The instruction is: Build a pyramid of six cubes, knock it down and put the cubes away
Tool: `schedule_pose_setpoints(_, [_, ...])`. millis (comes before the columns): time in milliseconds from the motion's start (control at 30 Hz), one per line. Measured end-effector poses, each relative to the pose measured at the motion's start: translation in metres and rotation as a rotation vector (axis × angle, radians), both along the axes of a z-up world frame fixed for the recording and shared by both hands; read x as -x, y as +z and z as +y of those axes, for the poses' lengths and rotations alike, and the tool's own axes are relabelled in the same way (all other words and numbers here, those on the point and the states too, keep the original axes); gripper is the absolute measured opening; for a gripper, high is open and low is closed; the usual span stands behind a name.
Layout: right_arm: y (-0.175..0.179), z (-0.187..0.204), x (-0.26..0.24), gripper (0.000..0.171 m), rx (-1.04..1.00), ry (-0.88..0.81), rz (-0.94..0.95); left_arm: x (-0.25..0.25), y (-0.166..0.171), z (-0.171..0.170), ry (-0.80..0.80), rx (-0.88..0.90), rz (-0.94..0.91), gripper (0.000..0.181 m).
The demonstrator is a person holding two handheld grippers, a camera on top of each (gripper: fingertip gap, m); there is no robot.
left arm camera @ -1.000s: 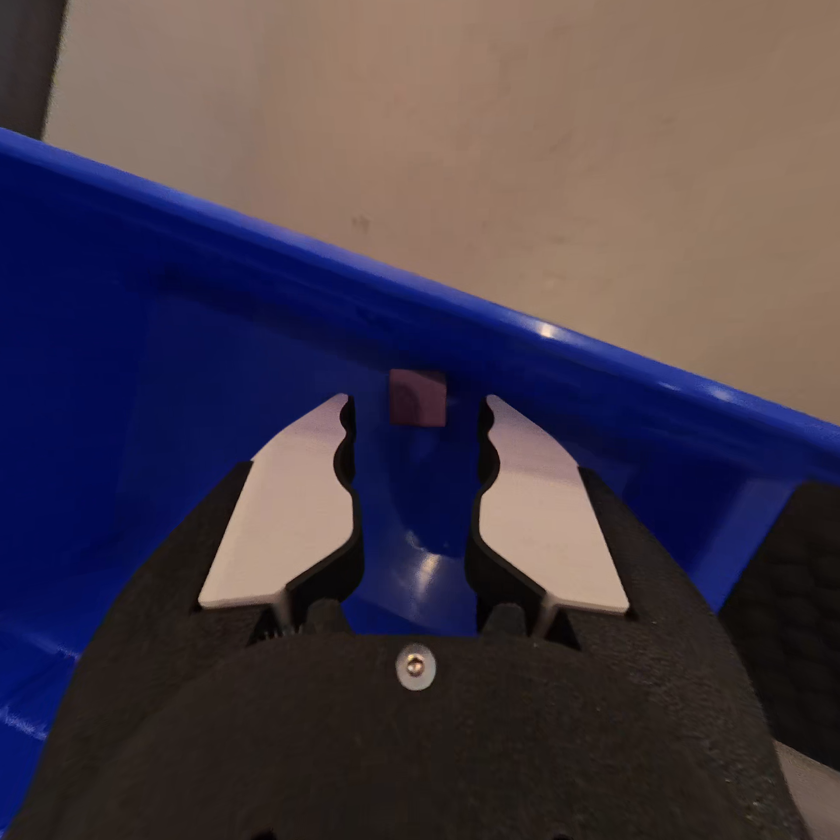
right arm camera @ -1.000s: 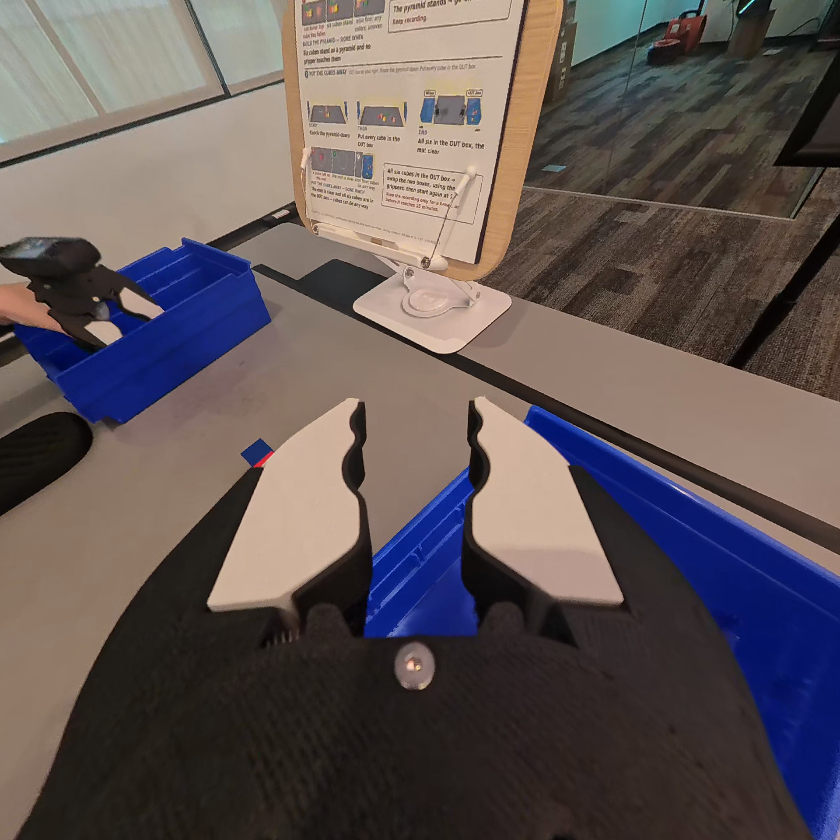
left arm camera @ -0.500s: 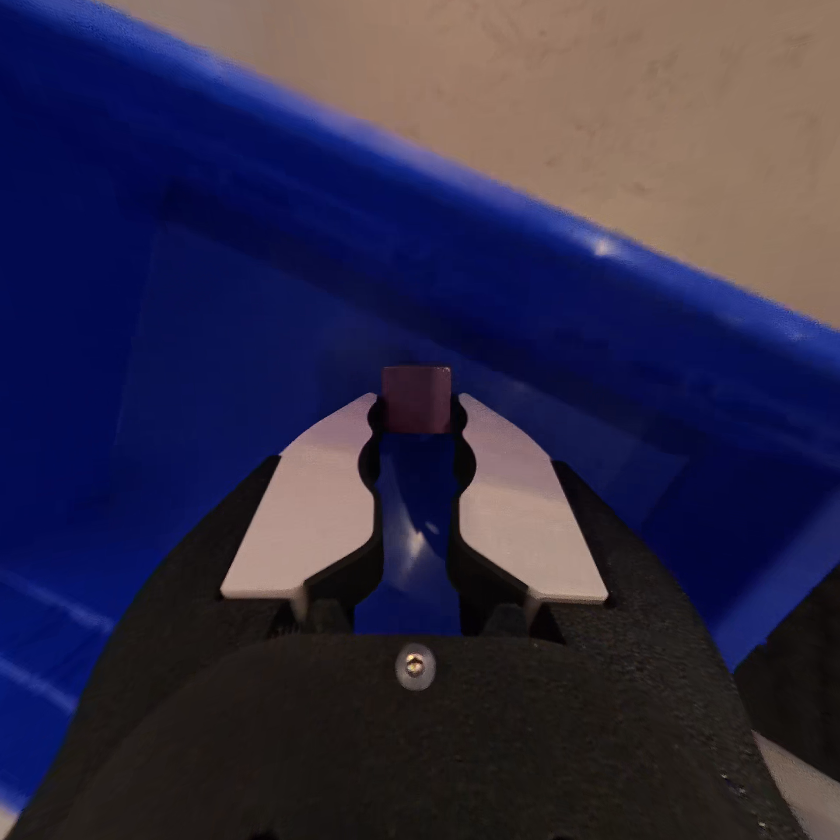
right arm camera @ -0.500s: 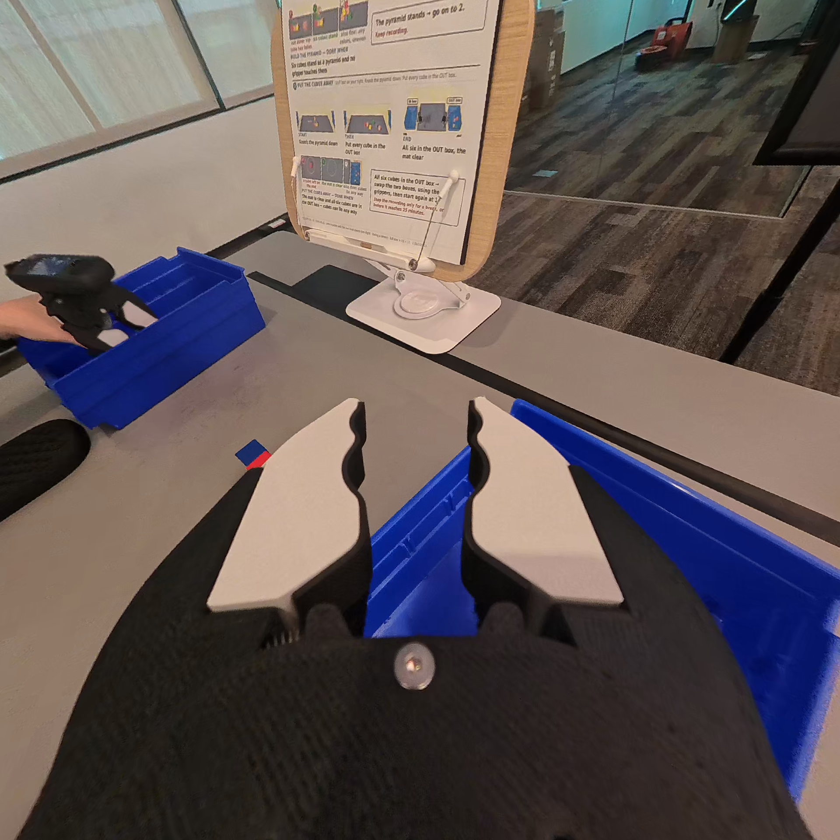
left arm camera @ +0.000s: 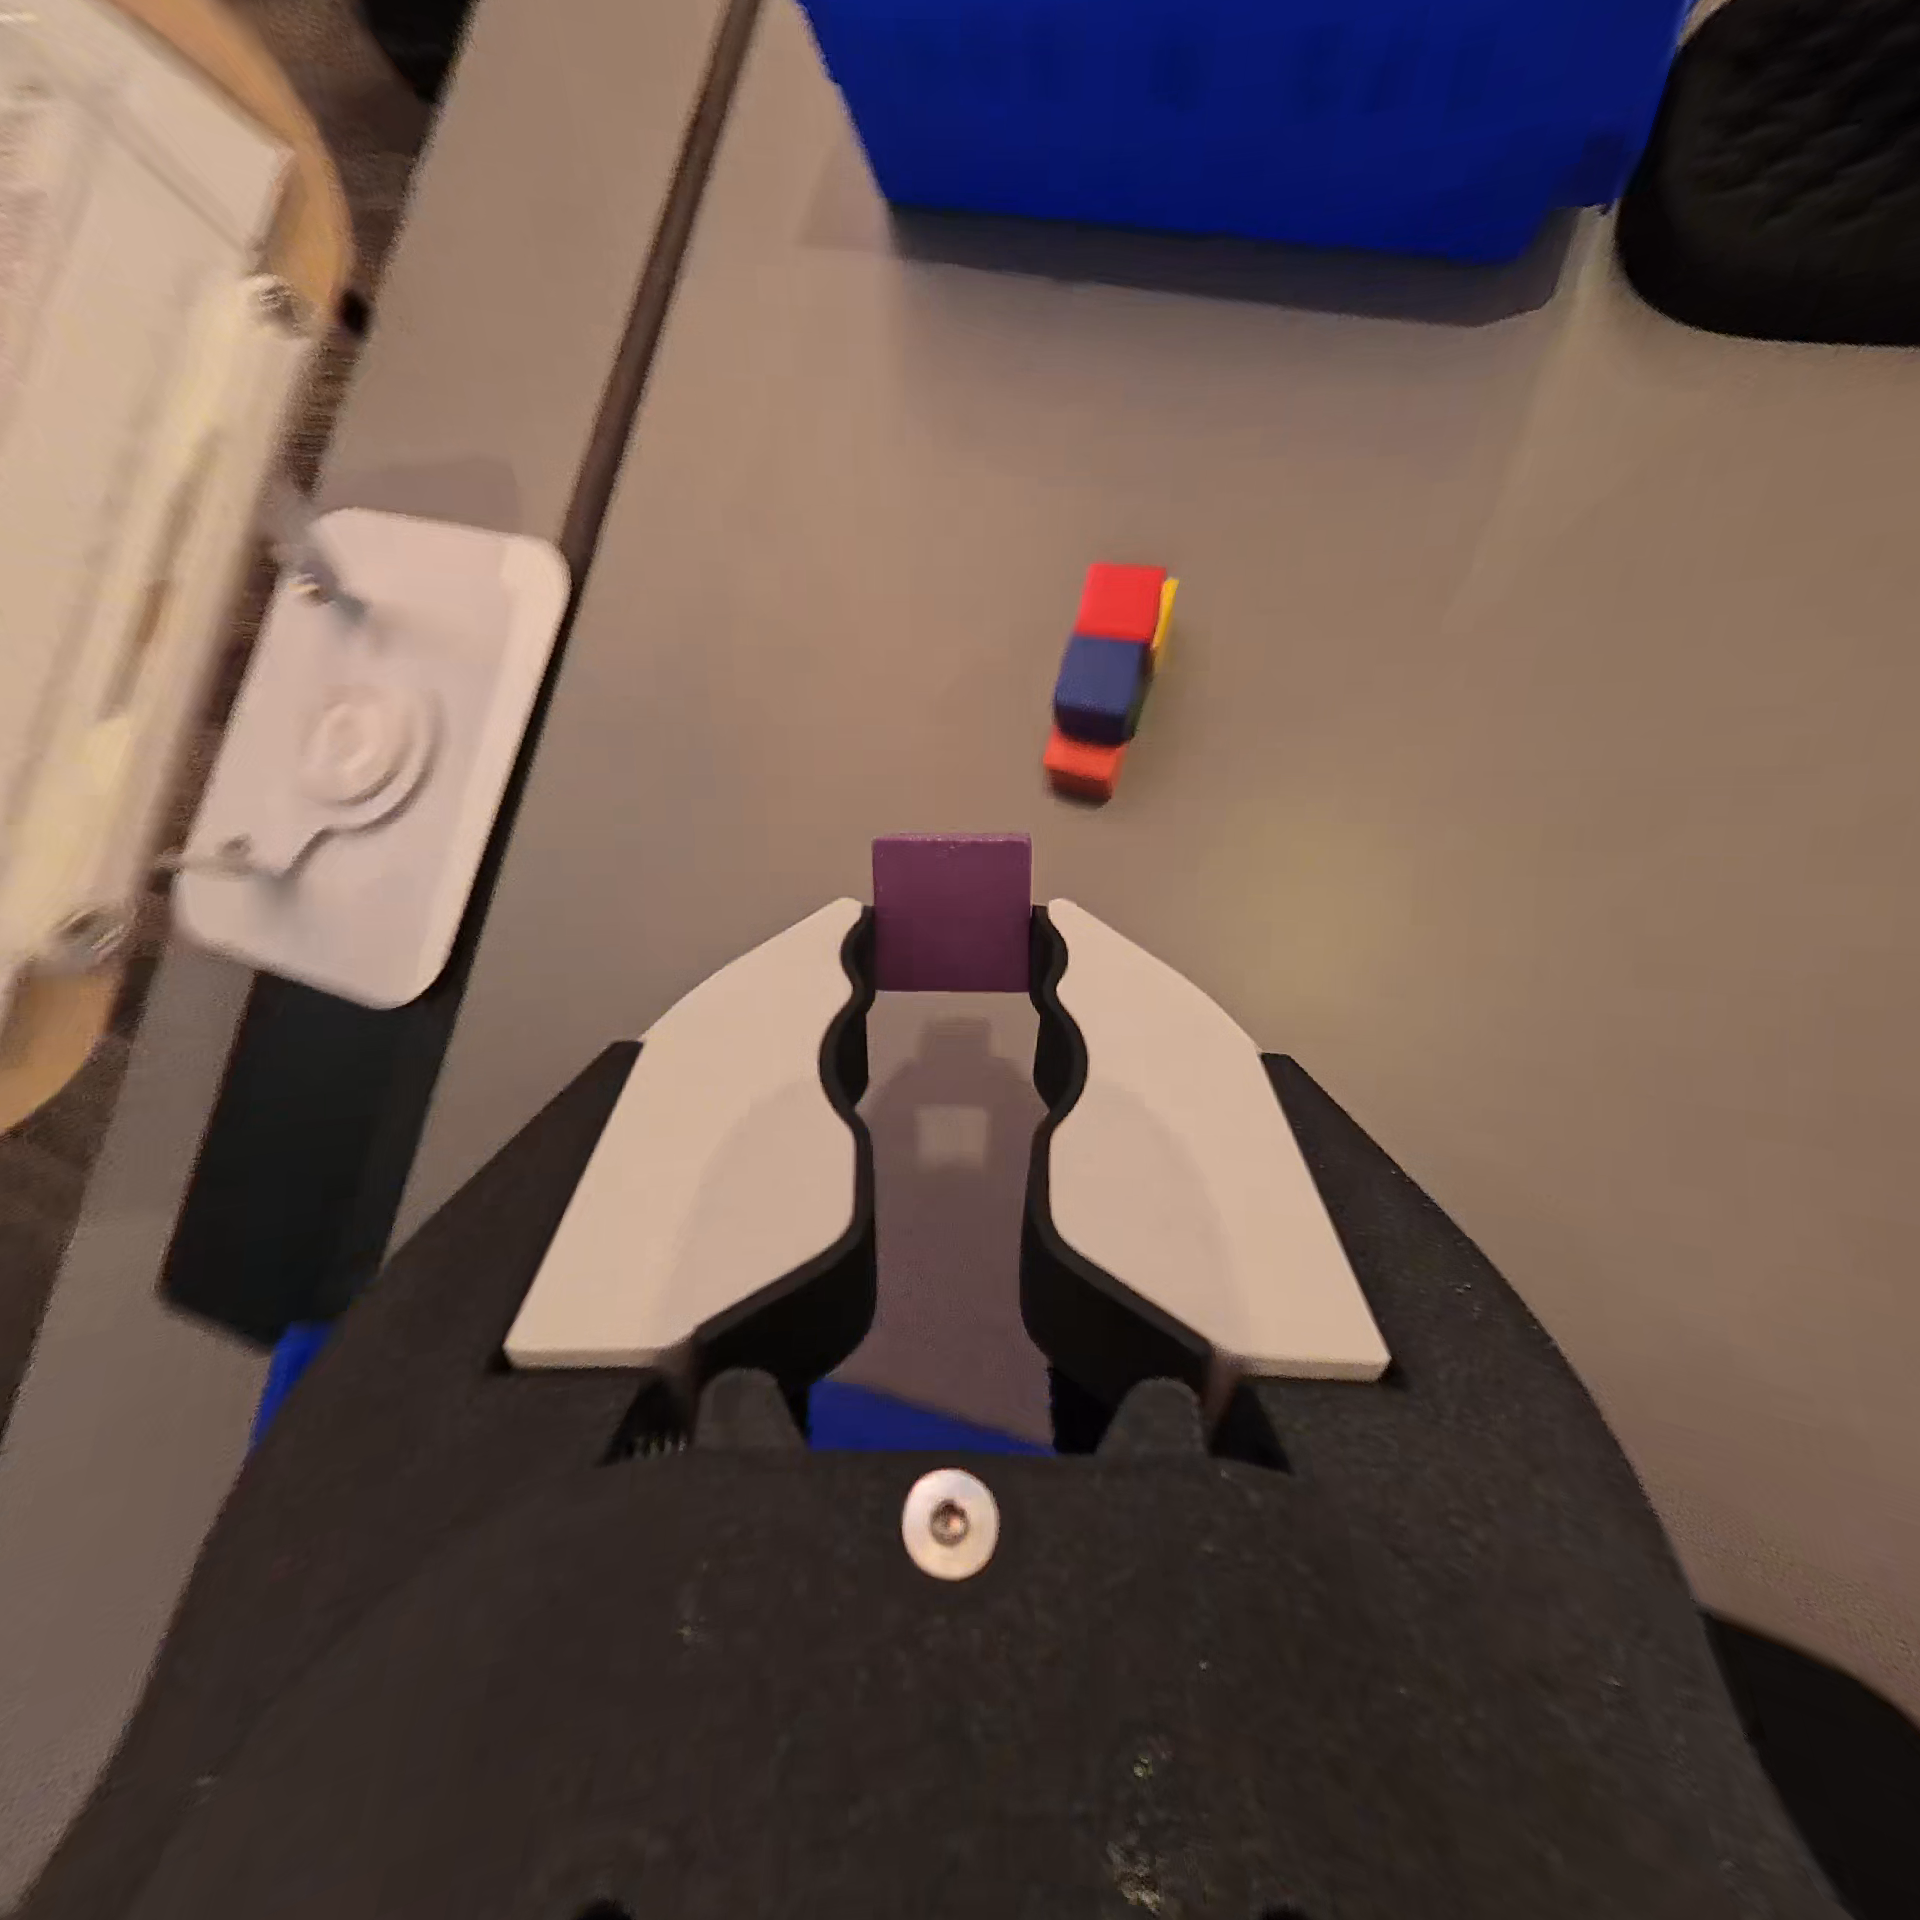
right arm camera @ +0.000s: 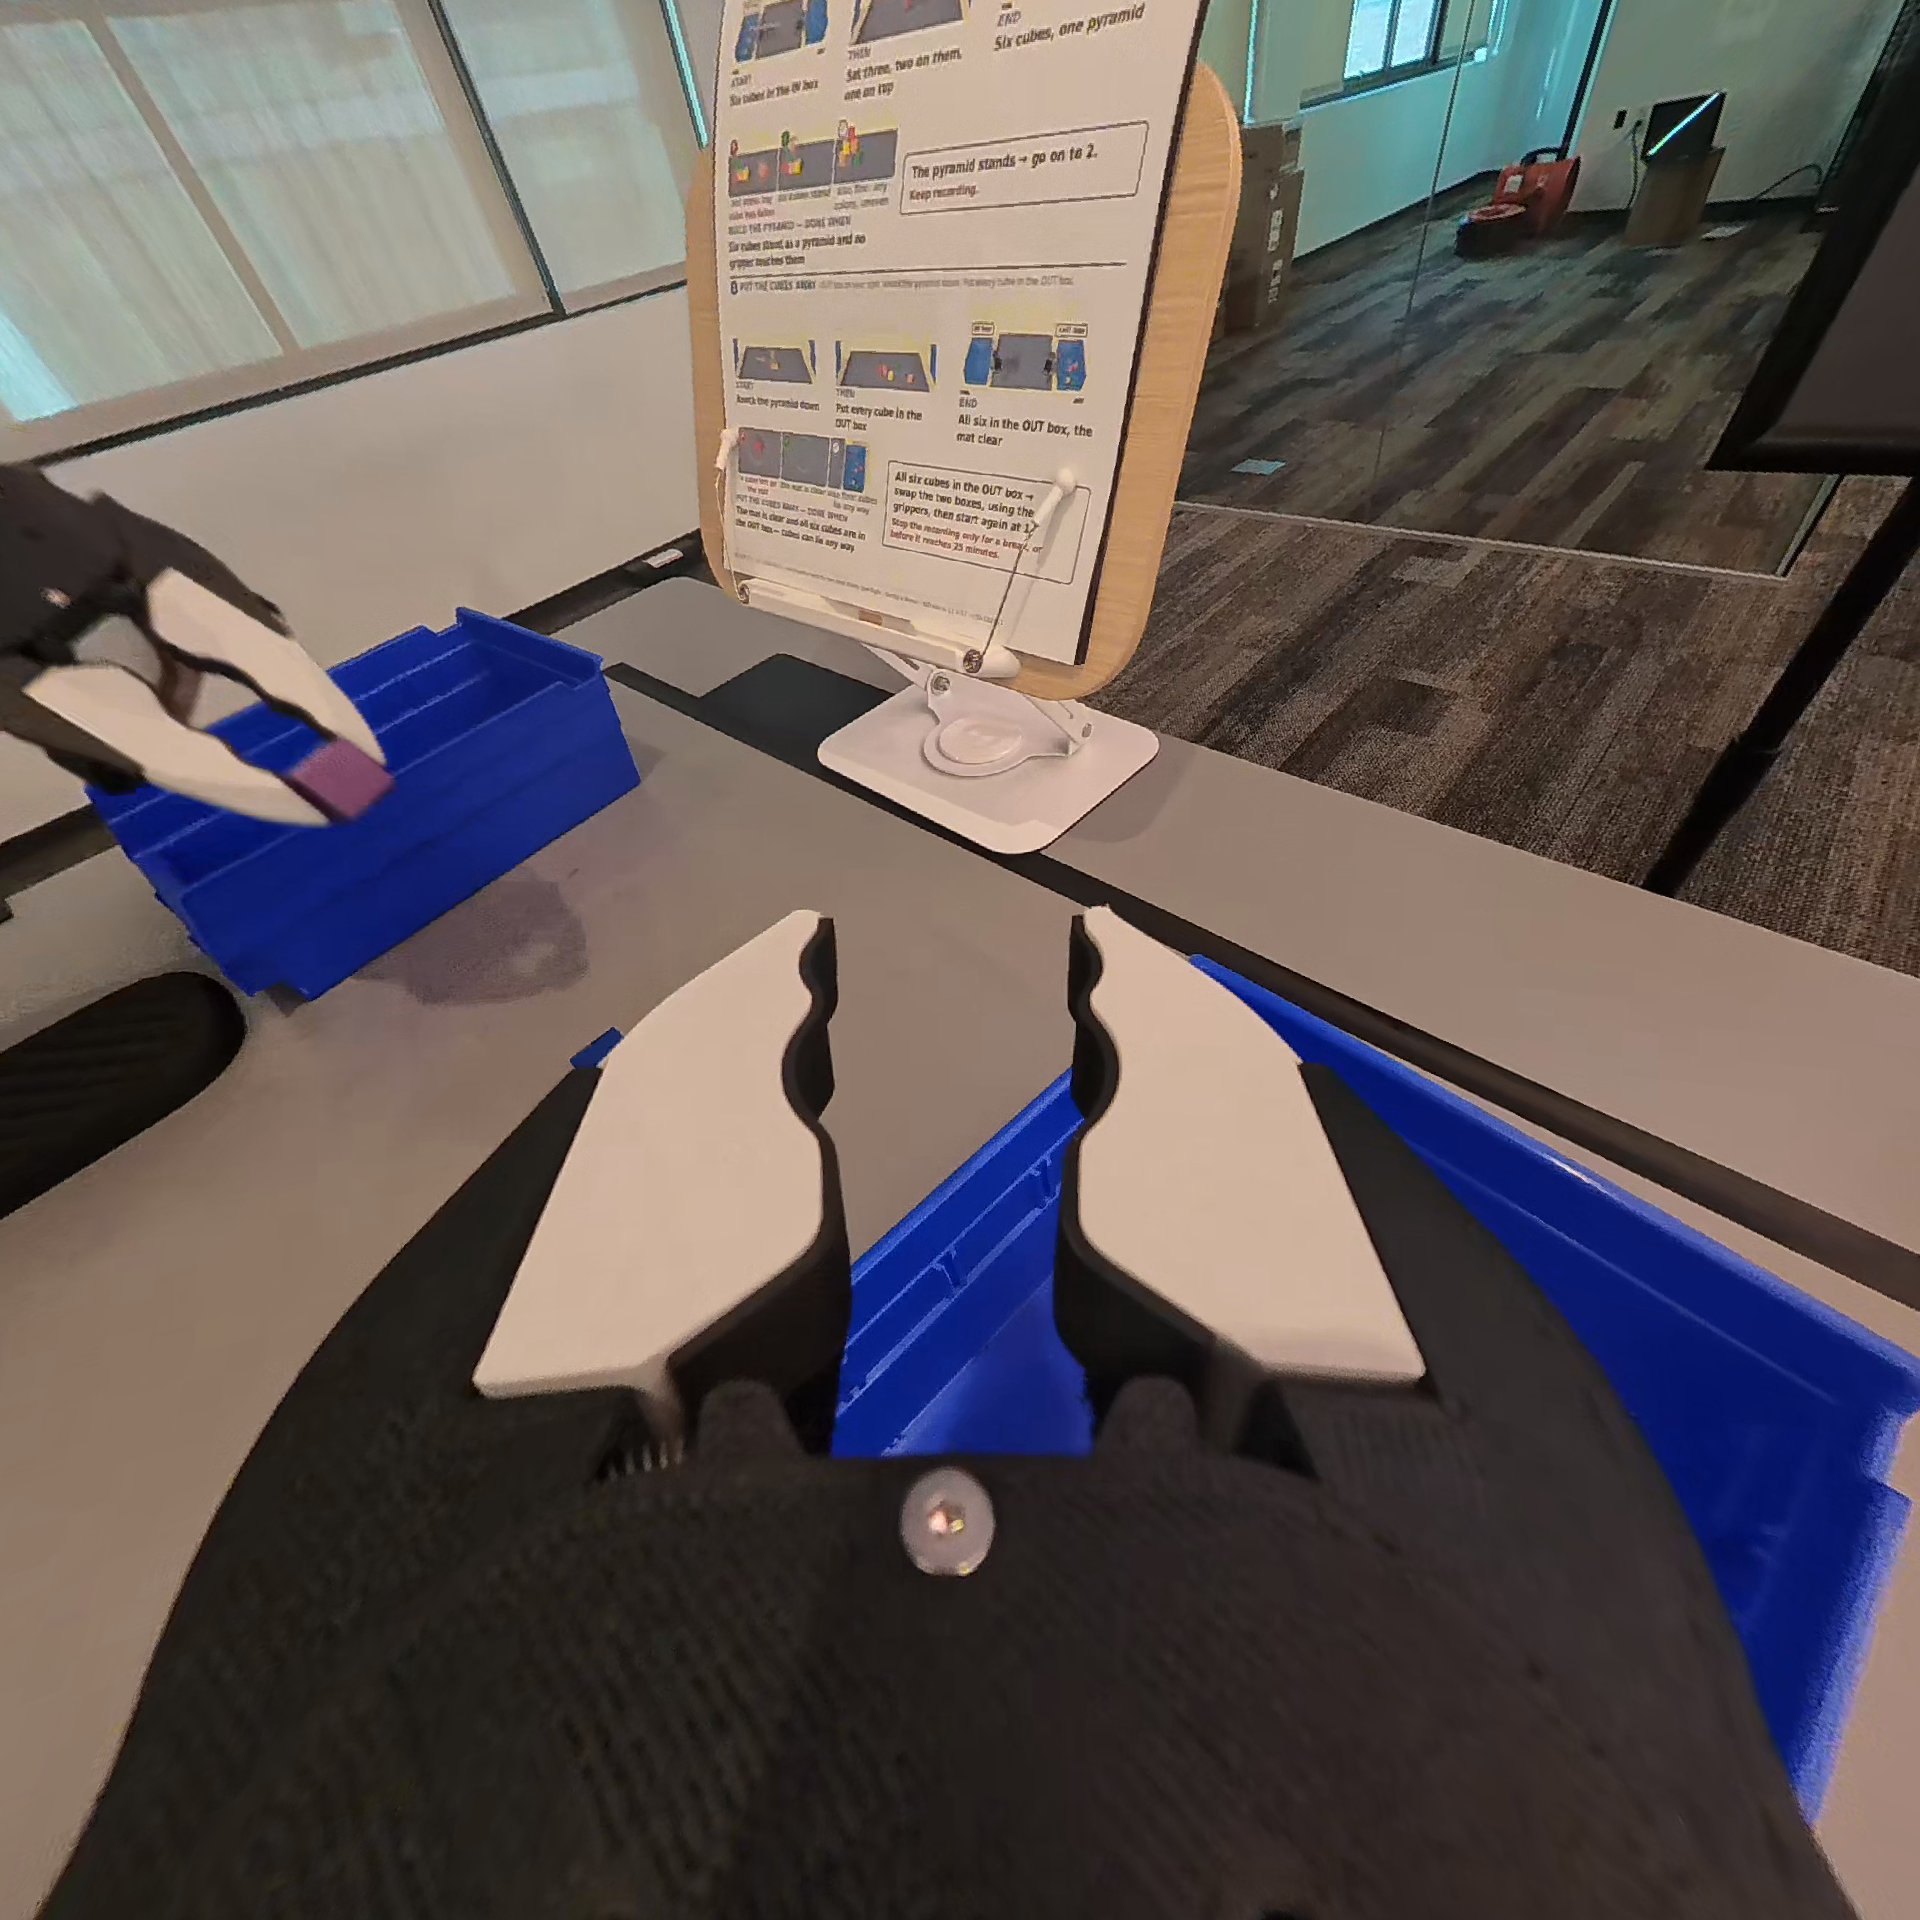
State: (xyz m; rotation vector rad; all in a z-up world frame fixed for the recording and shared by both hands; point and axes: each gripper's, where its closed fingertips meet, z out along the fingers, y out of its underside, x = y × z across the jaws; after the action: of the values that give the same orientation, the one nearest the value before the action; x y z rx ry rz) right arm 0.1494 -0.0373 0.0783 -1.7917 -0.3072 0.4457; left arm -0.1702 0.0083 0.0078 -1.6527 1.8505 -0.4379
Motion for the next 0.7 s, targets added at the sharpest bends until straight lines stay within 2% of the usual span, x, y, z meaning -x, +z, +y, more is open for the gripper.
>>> schedule_pose_setpoints(100, [-0.001, -0.002, 0.001, 0.044, 0.002, 0.000, -0.007, -0.046, -0.032, -0.011, -0.057, 0.025, 0.066, 0.028])
schedule_pose_setpoints(233, [0.000, -0.003, 0.001, 0.044, -0.002, 0.008, -0.015, -0.081, -0.063, -0.015, -0.084, 0.041, 0.147, 0.028])
schedule_pose_setpoints(400, [0.007, -0.007, -0.003, 0.044, -0.027, 0.014, 0.015, -0.096, -0.087, -0.018, -0.111, 0.062, 0.258, 0.028])
schedule_pose_setpoints(700, [0.013, -0.011, -0.011, 0.044, -0.055, 0.013, 0.046, -0.101, -0.107, -0.022, -0.137, 0.071, 0.329, 0.028])
